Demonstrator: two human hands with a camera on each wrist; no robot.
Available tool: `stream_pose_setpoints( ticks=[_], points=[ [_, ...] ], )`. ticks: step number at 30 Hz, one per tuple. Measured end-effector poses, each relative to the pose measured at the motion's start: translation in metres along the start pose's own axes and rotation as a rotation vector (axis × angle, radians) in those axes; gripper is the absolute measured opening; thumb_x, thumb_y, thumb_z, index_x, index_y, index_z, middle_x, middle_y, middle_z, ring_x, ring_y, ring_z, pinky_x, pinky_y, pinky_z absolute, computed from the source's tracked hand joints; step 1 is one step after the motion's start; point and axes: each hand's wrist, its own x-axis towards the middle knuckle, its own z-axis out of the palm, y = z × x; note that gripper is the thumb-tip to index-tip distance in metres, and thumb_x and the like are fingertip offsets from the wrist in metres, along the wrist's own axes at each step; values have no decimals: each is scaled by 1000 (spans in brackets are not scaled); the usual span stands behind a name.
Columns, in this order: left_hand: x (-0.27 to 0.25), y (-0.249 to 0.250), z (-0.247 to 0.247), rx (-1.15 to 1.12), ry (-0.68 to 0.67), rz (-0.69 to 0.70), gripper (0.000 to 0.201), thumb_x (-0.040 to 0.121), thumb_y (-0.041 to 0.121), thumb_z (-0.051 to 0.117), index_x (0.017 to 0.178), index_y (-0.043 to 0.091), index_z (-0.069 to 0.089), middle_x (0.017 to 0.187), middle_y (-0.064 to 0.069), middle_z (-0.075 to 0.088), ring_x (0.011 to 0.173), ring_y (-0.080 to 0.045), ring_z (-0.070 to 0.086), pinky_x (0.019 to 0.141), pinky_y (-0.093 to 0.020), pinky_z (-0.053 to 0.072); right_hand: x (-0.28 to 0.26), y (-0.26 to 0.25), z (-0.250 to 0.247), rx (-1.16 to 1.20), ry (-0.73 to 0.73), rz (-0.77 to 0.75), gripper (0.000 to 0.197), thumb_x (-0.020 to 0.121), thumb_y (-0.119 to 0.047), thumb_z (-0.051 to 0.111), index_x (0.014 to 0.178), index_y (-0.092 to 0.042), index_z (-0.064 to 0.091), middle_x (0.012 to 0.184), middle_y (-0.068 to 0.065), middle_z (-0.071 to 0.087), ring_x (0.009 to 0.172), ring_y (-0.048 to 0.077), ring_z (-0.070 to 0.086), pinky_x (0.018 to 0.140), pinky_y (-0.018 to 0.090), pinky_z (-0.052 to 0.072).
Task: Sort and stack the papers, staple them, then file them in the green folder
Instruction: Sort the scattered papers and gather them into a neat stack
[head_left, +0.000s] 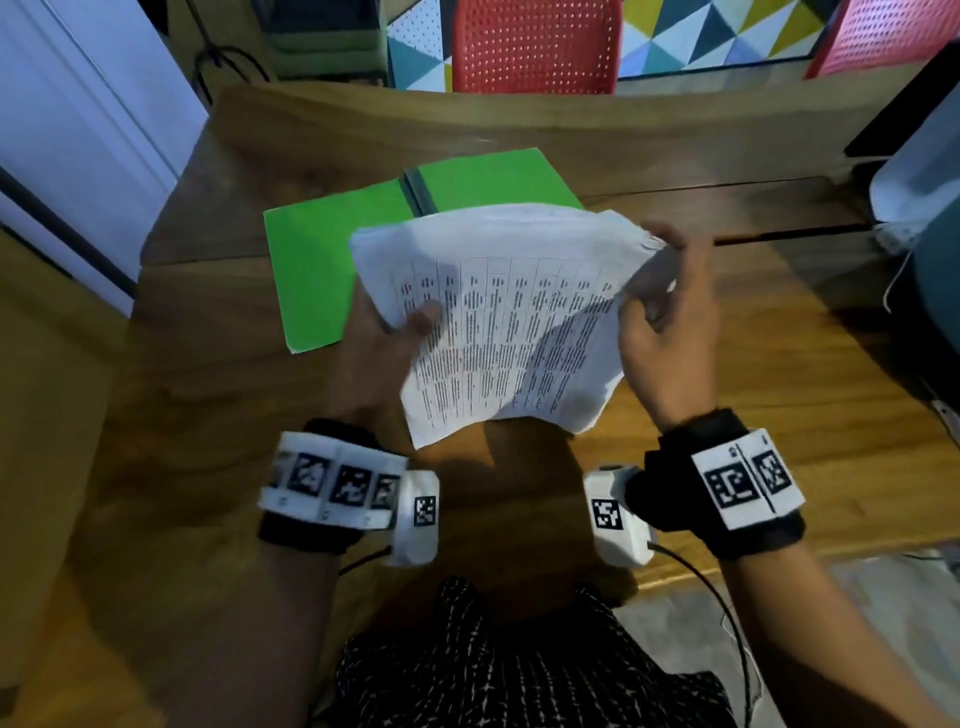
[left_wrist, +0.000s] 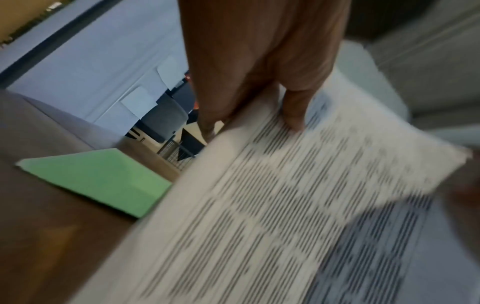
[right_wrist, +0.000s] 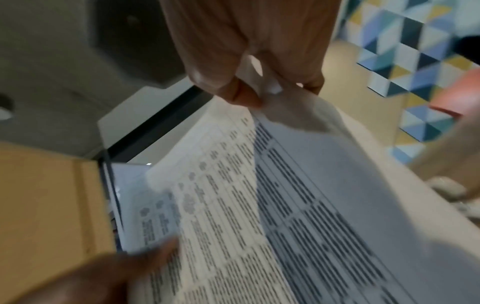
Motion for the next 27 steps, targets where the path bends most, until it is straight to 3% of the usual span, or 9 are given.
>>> stream_pose_setpoints(
  ticks=[2,5,9,12,14,17,21,24,27],
  points=[
    [-2,-13,5,15,-50,-41,70,69,25,67,126,-9,42,96,6,59,89,-8,60,61,-9,53,5,-10,-1,-132,11,-33,58,70,7,43,126,-9,45,120,12,51,100,17,49,86,36,40],
    [0,-20,8,-20,-36,-65,71,63,27,66,122,-7,45,91,7,58,84,-4,58,67,-15,53,19,-46,-4,-426,49,-190,61,79,-5,53,138,-12,38,140,16,42,130,25,34,109,54,28],
    [-5,-21,11,64,-122,19,33,68,35,59,89,11,53,79,-11,53,78,-20,52,68,-37,45,45,-74,6,-795,-434,-287,72,81,-26,62,144,-29,26,154,0,28,146,19,11,112,60,-8],
    [-8,-20,14,120,-103,-3,27,76,25,65,94,5,58,73,-12,55,76,-20,51,67,-38,46,58,-73,18,-853,-684,-376,30,86,-23,59,116,-19,61,124,6,63,125,24,49,115,48,14],
    [-6,-19,11,135,-109,-26,40,74,20,64,107,-2,56,78,-4,58,71,-17,55,66,-33,53,60,-70,18,-741,-675,-397,11,85,-23,61,89,-16,68,94,7,72,98,30,61,96,40,42],
    [2,-21,-3,139,-119,-69,35,71,22,73,96,7,55,84,-6,56,74,-15,53,60,-19,48,67,-64,0,-519,-592,-303,30,84,-24,65,59,-24,48,55,-10,45,56,6,50,60,21,43],
    [6,-25,-27,107,-4,-162,20,77,11,71,73,20,53,72,3,55,62,-8,51,50,-12,44,75,-47,-35,-146,-429,-116,22,83,-15,66,64,-25,59,41,-20,49,40,-9,41,45,6,28],
    [9,-28,-28,-135,-47,-213,20,78,23,69,95,20,59,82,10,72,73,-1,67,61,-10,50,75,-29,-50,127,-334,32,16,78,-23,68,64,-30,62,44,-26,57,45,-10,45,48,10,36],
    [10,-58,-10,14,-68,-479,43,87,30,61,120,4,55,118,-8,65,108,-17,59,81,-19,52,69,4,-41,261,-144,316,18,85,-9,59,75,-23,64,43,-21,63,41,-8,53,43,10,43]
  ],
)
